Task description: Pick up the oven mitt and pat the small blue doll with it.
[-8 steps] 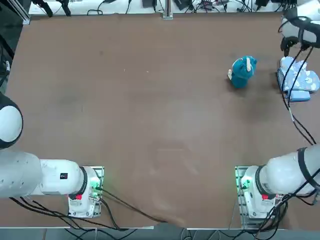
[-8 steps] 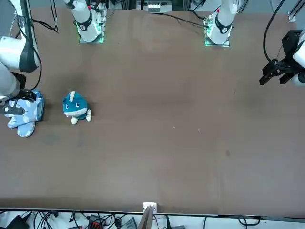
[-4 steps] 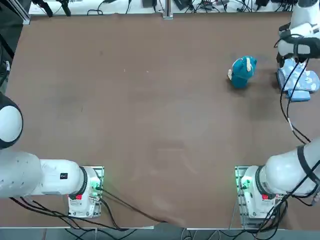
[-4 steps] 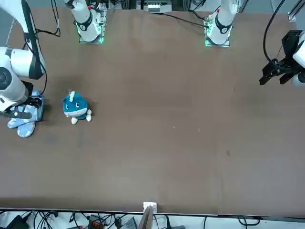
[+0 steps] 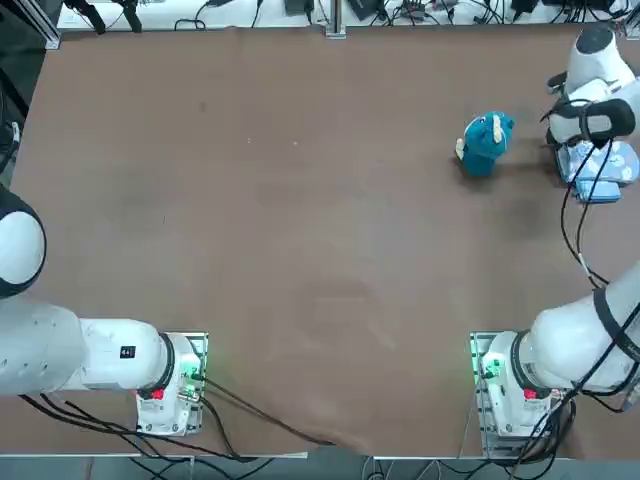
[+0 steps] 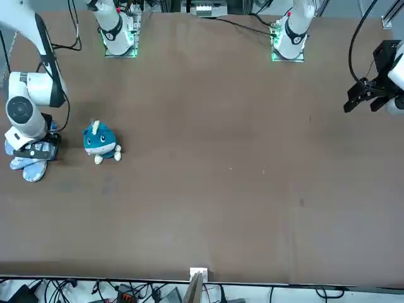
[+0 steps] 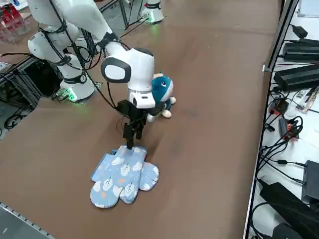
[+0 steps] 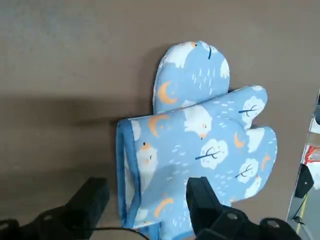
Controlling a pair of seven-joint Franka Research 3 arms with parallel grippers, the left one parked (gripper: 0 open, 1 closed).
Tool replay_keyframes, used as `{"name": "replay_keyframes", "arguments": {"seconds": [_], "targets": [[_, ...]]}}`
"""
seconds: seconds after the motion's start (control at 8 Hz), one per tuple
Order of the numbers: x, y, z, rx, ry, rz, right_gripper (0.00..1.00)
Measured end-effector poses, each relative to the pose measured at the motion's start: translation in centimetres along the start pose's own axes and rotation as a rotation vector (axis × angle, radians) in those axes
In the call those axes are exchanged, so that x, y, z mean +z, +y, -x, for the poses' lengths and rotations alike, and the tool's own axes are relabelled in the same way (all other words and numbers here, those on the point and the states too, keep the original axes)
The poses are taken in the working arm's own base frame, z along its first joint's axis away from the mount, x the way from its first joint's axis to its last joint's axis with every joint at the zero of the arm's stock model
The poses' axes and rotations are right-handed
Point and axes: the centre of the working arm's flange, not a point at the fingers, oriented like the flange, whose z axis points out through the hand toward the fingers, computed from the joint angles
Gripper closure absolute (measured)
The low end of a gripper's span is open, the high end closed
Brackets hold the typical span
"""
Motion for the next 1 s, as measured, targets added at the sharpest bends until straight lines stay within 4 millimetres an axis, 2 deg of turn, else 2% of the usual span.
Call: {"name": "replay_keyframes", "arguments": {"seconds": [0.62, 0.75, 0.88, 1.0], "targets": [[3.7, -0.5, 1.0, -0.015, -0.026, 0.070, 0.18], [4.0, -0.6, 1.1, -0.009, -0.029, 0.071, 0.31], [4.0, -0.6, 1.1, -0.007, -0.028, 0.072, 0.36], [3.8, -0.4, 0.8, -0.005, -0.023, 0.075, 0.56]]}}
